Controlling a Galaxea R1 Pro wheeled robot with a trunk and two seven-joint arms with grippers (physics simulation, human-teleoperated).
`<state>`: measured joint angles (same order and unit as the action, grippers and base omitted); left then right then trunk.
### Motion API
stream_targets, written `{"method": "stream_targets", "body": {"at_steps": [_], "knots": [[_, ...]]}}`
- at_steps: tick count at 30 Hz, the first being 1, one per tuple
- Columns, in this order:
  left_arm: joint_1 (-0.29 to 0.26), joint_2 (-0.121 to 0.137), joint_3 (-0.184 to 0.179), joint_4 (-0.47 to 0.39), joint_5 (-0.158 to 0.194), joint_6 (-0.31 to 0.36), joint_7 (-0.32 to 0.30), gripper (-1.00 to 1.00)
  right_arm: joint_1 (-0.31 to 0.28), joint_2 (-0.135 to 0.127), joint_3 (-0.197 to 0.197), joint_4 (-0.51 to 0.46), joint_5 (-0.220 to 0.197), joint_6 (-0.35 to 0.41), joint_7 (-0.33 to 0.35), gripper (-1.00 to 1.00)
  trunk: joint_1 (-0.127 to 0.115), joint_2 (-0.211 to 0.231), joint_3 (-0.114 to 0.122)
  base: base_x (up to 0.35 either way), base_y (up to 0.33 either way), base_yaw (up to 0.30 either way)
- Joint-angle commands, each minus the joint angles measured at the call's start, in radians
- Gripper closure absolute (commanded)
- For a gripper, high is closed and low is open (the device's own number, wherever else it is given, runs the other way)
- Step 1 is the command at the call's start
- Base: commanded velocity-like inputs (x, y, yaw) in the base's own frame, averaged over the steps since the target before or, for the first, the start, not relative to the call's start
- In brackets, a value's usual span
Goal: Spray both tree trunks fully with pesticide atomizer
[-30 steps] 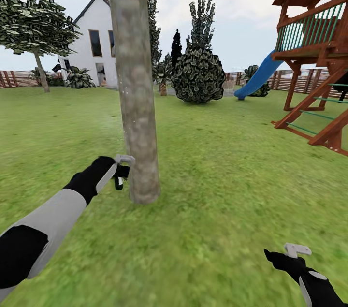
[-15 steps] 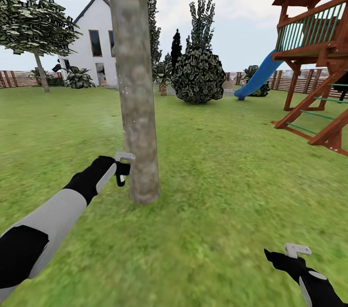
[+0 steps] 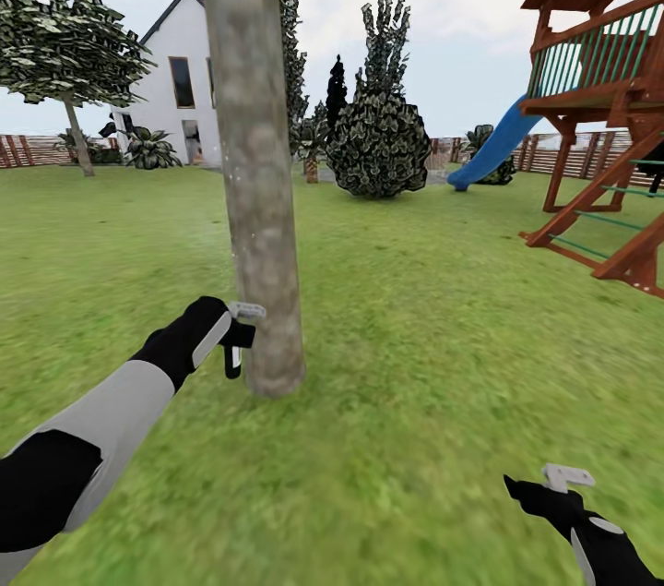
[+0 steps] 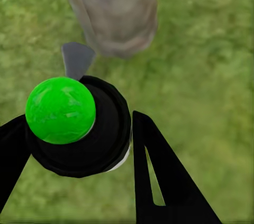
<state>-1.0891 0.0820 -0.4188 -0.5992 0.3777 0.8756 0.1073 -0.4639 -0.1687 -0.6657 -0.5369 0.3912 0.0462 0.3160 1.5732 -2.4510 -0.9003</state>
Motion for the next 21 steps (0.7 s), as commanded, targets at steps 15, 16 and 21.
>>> {"method": "stream_targets", "body": {"at_steps": [15,16,21], "knots": [[0.009,0.000,-0.007,0.014,-0.001,0.001,-0.001,1.00,0.000,0.000,-0.001,0.000,0.000,0.000,0.001,-1.00,0.000,0.000,0.000,0.121,0.000,0.000],[0.010,0.000,-0.007,0.019,0.000,0.000,-0.001,1.00,-0.001,0.000,-0.001,0.000,0.000,0.000,0.001,-1.00,0.000,0.000,0.000,0.000,0.000,0.000],[0.011,-0.001,-0.007,0.103,0.000,-0.007,-0.005,1.00,0.000,0.000,-0.001,0.000,0.000,0.000,0.001,-1.00,0.000,0.000,0.000,0.000,0.000,0.000]]}}
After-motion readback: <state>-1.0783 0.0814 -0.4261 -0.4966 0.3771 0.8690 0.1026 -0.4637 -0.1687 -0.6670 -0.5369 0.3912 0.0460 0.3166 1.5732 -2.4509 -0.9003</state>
